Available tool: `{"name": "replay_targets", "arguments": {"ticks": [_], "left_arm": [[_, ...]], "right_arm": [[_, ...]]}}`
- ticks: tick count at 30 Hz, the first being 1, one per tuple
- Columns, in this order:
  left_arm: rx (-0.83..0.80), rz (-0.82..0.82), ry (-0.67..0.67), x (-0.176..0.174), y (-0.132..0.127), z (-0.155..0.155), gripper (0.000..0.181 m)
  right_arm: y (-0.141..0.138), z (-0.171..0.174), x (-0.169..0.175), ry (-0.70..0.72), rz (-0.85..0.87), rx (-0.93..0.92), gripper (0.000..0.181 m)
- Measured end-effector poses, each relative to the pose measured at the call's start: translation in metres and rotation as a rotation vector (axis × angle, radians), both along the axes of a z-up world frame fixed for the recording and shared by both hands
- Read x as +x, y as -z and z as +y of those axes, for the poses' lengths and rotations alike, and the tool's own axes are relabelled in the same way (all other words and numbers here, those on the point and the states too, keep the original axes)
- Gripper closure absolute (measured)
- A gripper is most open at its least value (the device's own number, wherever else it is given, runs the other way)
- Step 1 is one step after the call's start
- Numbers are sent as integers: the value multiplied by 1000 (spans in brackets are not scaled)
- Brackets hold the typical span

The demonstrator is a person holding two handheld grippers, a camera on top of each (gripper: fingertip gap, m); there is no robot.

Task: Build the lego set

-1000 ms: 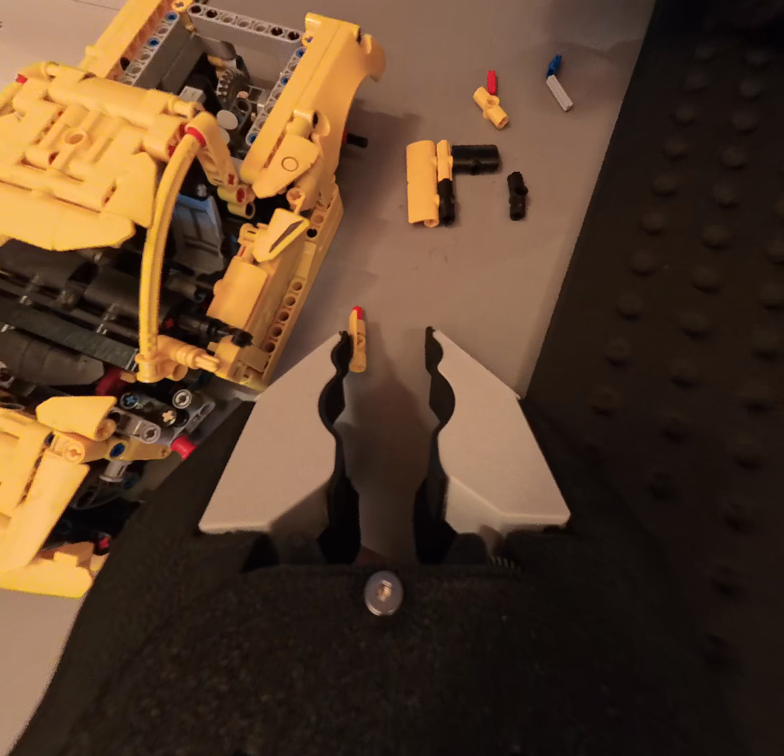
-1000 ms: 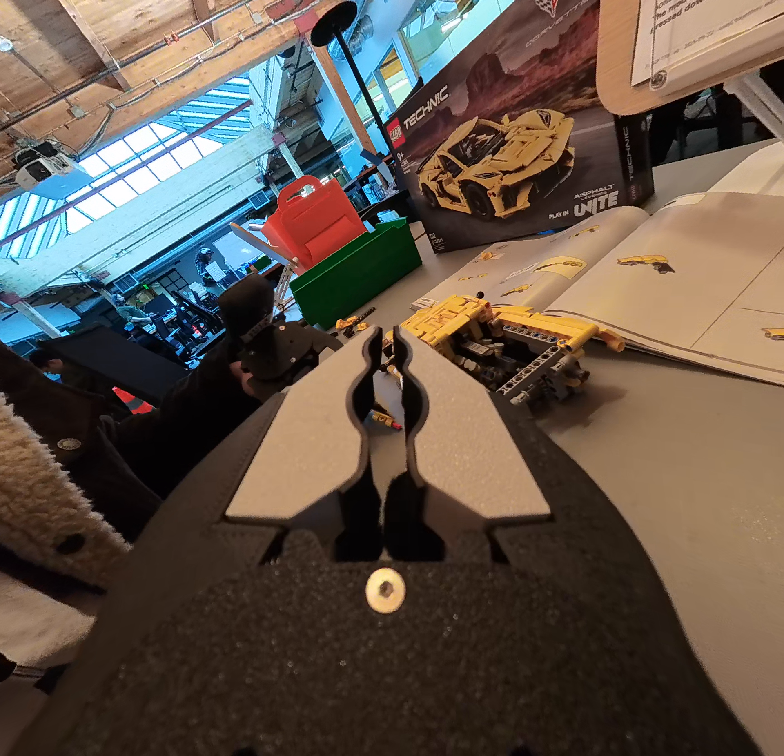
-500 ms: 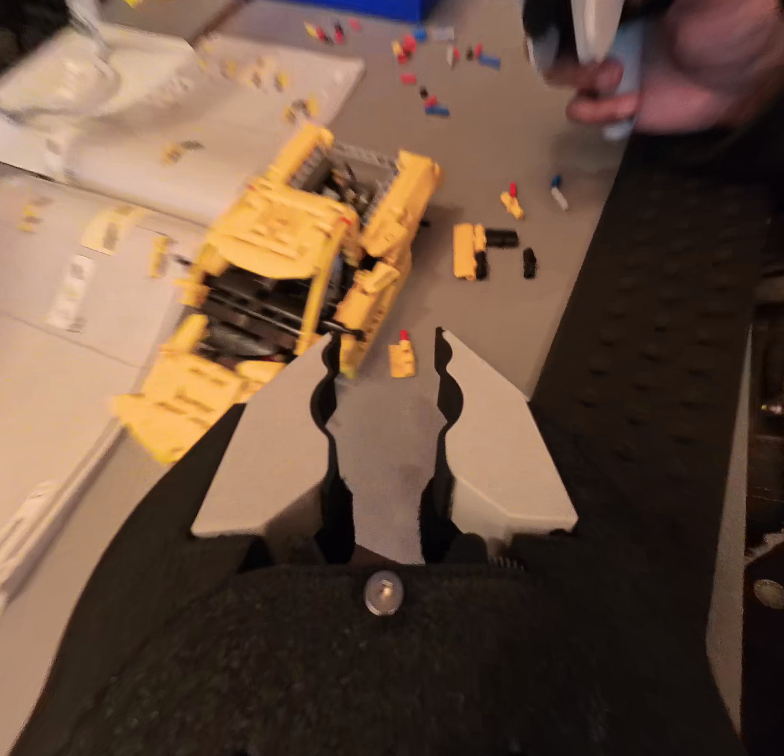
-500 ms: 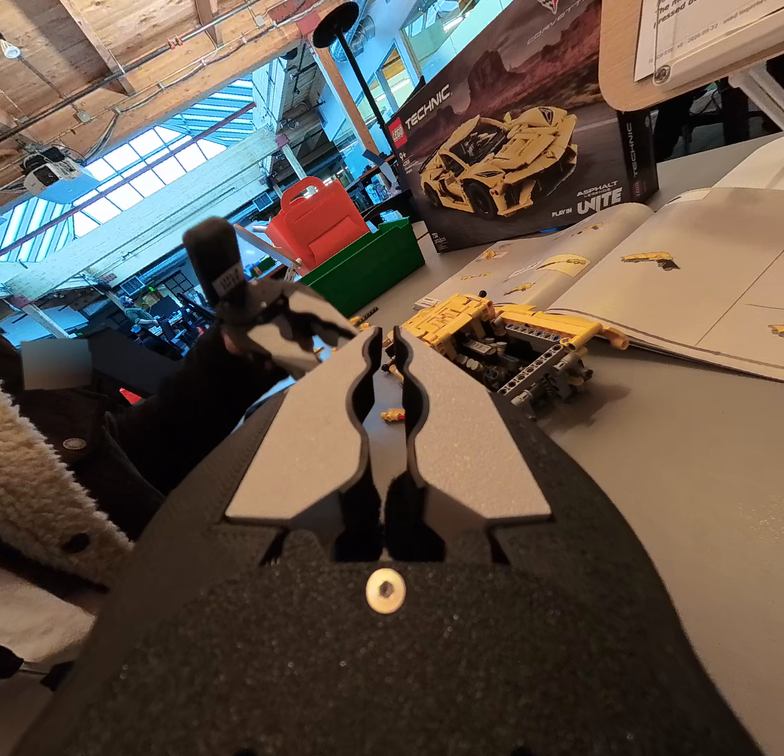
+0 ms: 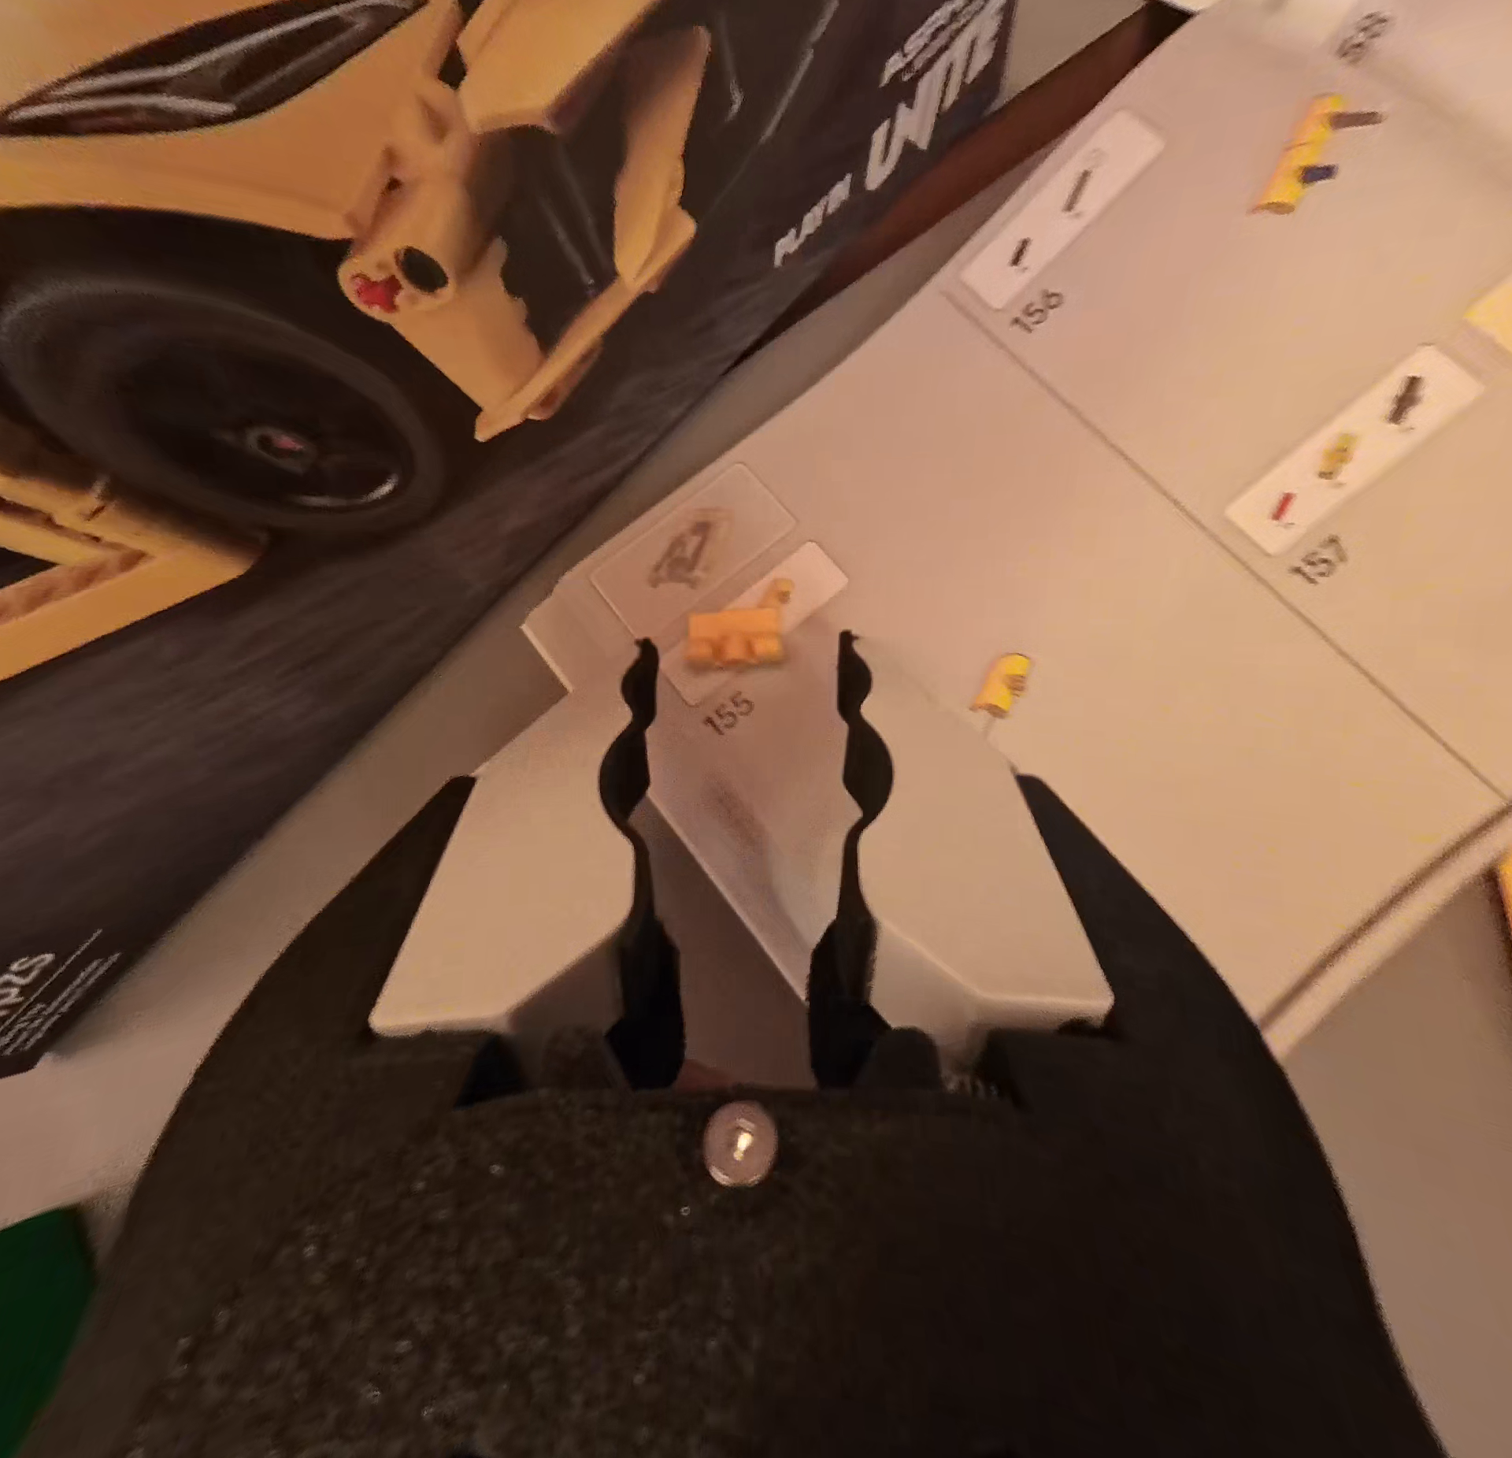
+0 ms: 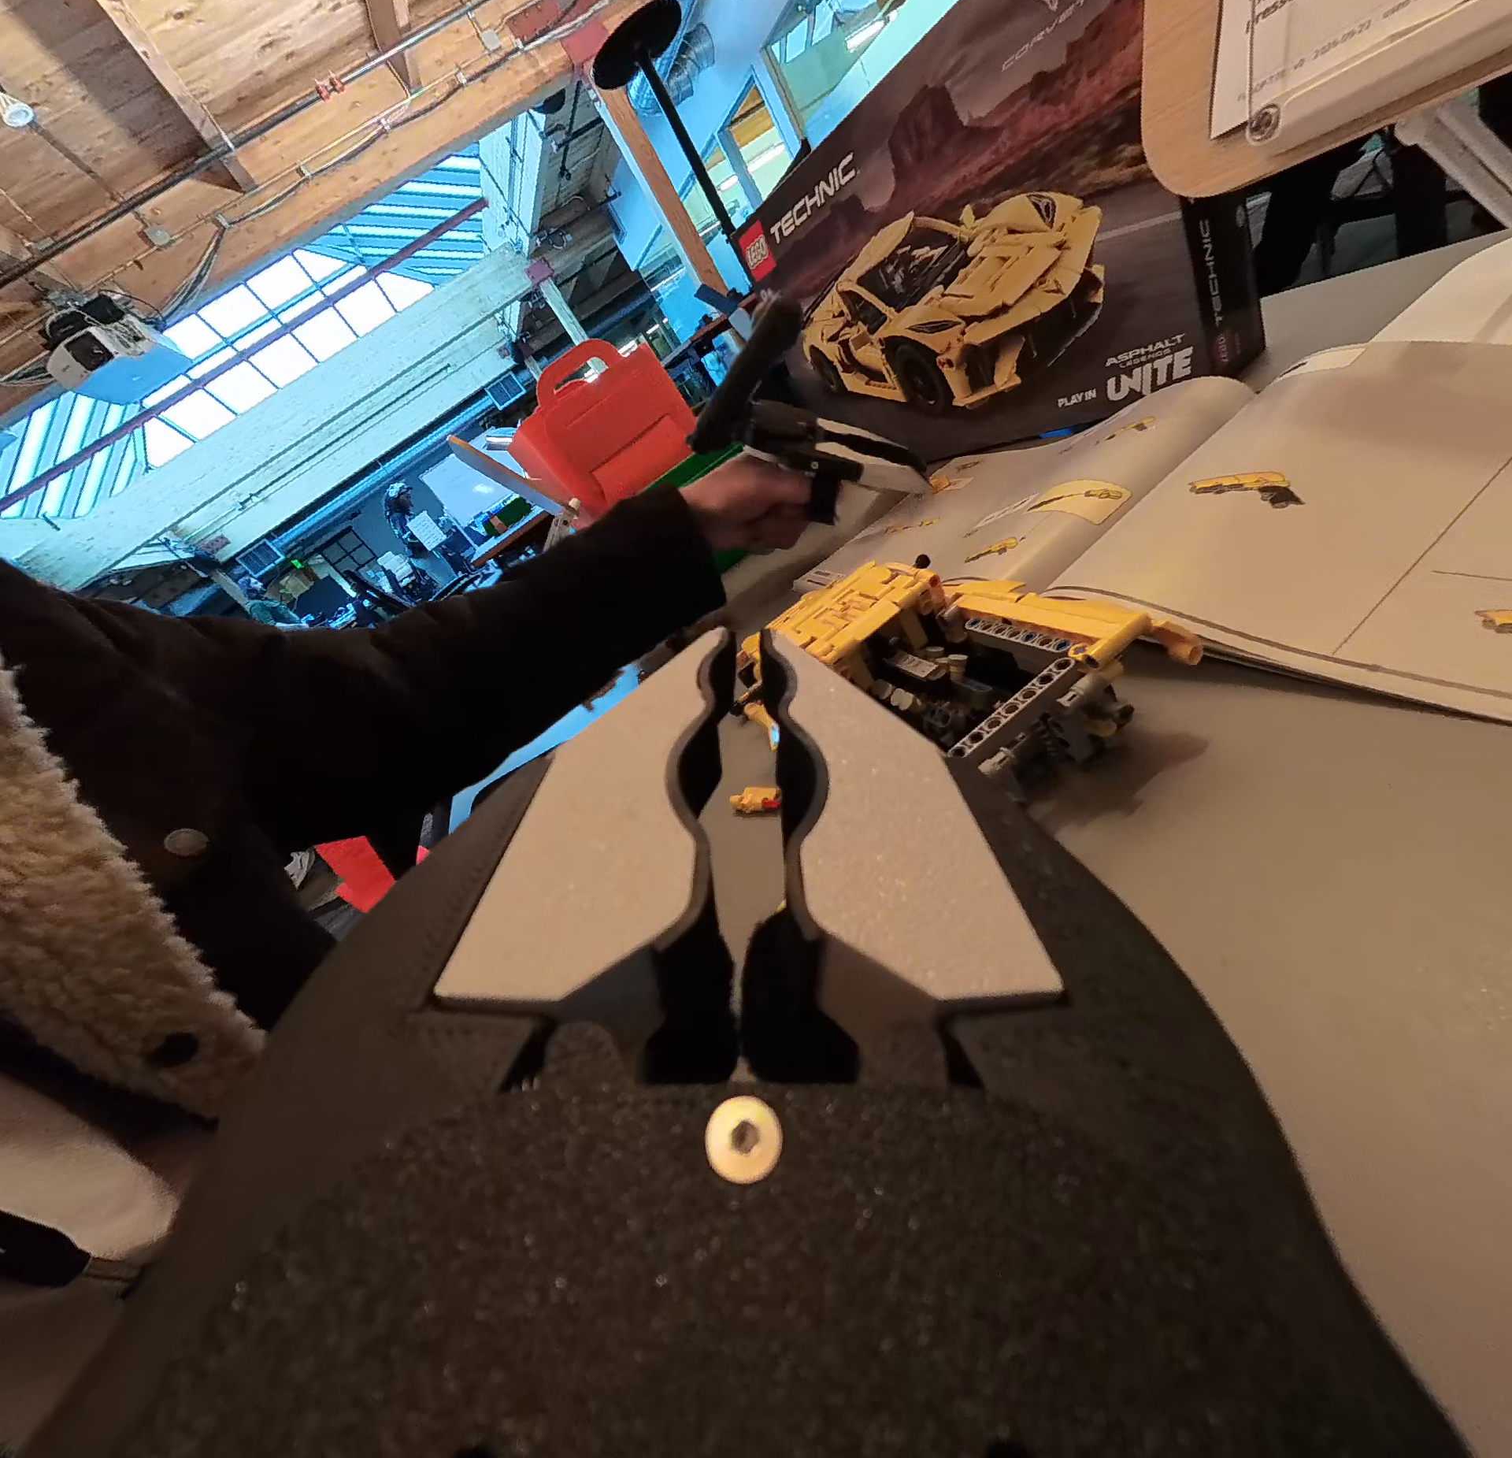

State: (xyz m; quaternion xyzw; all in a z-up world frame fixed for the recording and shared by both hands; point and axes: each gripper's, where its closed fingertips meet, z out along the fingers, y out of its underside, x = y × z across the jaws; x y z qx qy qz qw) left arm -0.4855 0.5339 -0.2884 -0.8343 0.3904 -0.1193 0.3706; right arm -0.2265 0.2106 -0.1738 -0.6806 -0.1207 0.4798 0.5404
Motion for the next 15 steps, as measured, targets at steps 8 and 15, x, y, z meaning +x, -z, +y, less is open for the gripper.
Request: {"name": "replay_targets", "arguments": {"ticks": [8,15], "left_arm": [[56,8,-4,1,5,1,158],[380,-218,296,107,-112,-150,157]], "right_arm": [[0,2,-2,-26,28,-19,176],[-23,19,-8,32,40,24,164]]}}
